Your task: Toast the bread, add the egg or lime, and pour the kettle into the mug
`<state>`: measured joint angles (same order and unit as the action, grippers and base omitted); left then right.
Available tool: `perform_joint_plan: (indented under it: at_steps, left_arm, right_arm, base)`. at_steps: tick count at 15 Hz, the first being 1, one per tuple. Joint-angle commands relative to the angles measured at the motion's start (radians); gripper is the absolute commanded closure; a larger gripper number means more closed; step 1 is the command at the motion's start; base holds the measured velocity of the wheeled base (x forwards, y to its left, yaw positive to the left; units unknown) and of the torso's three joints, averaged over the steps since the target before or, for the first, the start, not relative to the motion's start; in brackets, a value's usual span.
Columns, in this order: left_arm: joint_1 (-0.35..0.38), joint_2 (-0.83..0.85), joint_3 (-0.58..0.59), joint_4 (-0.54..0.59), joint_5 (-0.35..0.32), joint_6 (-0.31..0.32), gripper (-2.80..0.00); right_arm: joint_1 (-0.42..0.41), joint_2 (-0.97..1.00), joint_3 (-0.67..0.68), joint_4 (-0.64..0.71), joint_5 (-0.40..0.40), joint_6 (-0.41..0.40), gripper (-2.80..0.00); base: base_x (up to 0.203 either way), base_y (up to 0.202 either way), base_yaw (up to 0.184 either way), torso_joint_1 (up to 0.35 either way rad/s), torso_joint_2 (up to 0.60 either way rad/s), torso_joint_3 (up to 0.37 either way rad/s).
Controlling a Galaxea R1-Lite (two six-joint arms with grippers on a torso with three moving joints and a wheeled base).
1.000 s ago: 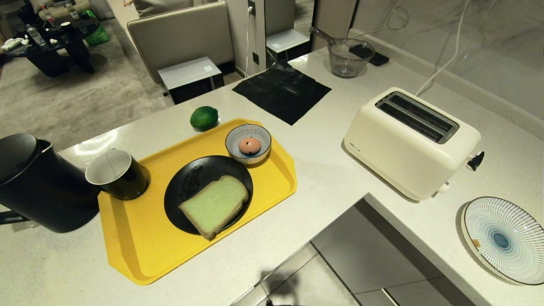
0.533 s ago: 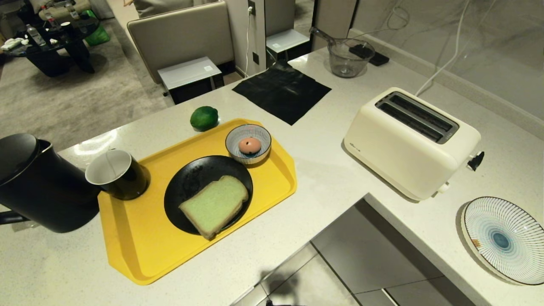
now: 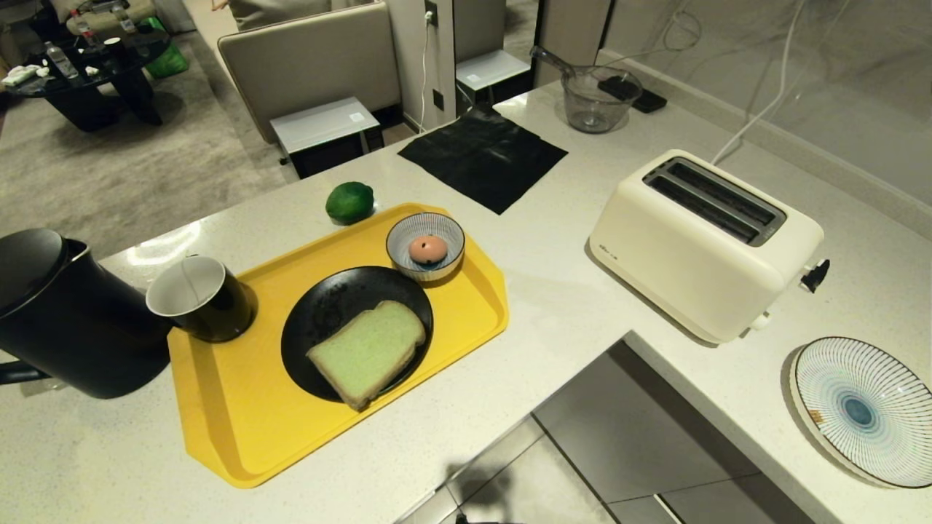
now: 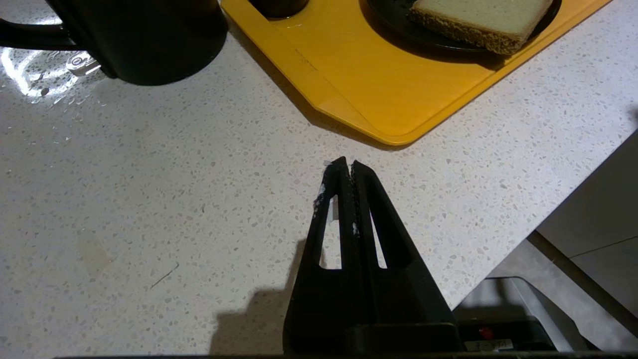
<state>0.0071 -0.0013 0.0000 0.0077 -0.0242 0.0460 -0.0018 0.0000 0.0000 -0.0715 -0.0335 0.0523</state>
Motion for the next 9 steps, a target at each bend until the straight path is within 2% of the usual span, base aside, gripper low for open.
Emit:
perform_joint_plan:
  at_steps: [1,9]
  left_arm:
    - [0.000,0.001,0.000,0.000,0.000,0.000,0.00]
    - [0.001,0.001,0.000,0.000,0.012,0.000,0.00]
  right_arm:
    - [-0.001,0.002,0.026,-0.001,0.000,0.001,0.00]
    - [0.000,0.002,0.026,-0.001,0.000,-0.005,0.00]
  base:
    - [0.000,0.000,0.000,0.000,0.00,0.000]
    - [0.000,0.000,0.000,0.000,0.00,0.000]
